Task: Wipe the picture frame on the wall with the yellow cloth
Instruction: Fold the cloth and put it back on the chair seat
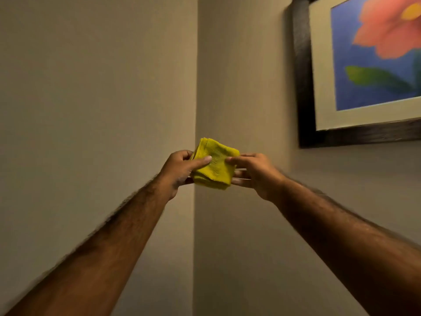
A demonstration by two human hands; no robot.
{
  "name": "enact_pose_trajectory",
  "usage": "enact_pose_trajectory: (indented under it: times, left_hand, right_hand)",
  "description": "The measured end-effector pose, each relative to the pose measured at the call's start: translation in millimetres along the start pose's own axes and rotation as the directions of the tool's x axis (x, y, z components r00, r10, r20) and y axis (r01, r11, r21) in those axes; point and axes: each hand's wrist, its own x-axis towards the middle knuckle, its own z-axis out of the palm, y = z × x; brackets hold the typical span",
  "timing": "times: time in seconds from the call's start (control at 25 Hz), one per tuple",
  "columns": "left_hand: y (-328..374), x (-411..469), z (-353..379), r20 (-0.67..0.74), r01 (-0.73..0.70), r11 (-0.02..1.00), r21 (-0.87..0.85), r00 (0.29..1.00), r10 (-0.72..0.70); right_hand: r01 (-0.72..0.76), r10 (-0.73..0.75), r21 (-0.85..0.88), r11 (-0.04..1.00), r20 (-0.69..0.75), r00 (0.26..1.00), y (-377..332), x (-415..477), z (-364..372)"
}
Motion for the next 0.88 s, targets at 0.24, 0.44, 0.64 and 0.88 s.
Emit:
enact_pose_trajectory:
  times: [0.24, 0.44, 0.64, 0.88]
  left_hand:
    - [-93, -59, -117, -0.102, 0.259, 0.959, 0.114, 0.963, -0.248]
    - [-180, -123, -181, -0.290, 0.356, 0.933, 0.050, 0.899, -0.327]
    - [-289, -207, -245, -0.423, 0.506, 0.862, -0.036, 0.774, -0.471]
    - [-439, -349, -290, -0.449, 0.749, 0.647, -0.142, 0.534, -0.716]
  right_hand:
    - [-0.190, 0.174, 0.069, 0.979, 0.188, 0.967, 122, 17, 103]
    - [-0.356, 0.315, 0.085, 0.931, 0.307, 0.898, 225, 13, 181]
    - [-0.613, 0.591, -0.162, 0.773, 0.536, 0.603, 357, -18, 253]
    - [-0.753, 0.784, -0.358, 0.552, 0.530, 0.323, 539, -105, 321]
